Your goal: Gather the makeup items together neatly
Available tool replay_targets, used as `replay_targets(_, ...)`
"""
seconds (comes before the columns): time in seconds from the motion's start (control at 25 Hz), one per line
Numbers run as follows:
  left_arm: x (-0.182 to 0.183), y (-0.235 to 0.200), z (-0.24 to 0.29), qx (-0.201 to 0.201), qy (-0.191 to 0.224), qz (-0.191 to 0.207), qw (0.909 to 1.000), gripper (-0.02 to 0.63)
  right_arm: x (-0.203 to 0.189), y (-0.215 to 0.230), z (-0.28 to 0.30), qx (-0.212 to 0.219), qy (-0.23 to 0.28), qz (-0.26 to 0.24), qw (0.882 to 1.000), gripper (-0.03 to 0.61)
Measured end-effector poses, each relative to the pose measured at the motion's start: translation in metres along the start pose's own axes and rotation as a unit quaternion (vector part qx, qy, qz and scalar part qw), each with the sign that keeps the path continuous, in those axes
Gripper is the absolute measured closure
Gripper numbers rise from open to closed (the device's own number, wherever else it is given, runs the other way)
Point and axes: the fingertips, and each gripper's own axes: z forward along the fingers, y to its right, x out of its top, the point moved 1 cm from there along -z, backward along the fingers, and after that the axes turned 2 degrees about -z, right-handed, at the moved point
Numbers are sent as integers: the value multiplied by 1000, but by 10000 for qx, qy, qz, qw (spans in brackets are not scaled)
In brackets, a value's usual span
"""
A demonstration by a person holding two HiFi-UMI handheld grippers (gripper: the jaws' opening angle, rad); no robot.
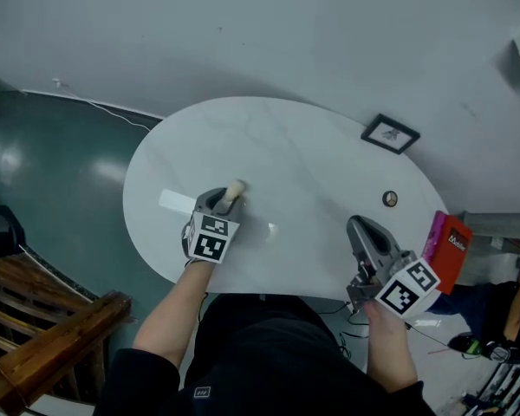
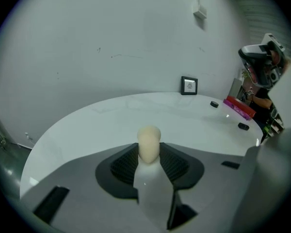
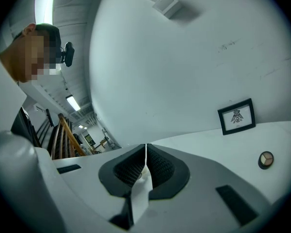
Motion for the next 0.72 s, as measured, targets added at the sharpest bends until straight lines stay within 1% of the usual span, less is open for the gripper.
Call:
replay_targets(0.24,7,-8,7,8,17,100,9999,465,-1,3,14,-6,-60,54,10000,541)
replay_targets(0.52,27,-11,10,-96,263,203,9994,456,-1,-2,33,129,-175,74,9997,541)
replay_targets(0.72,27,-10,13,-99,139,238,9996,468,2,-3,37,140,-201,65,9997,541)
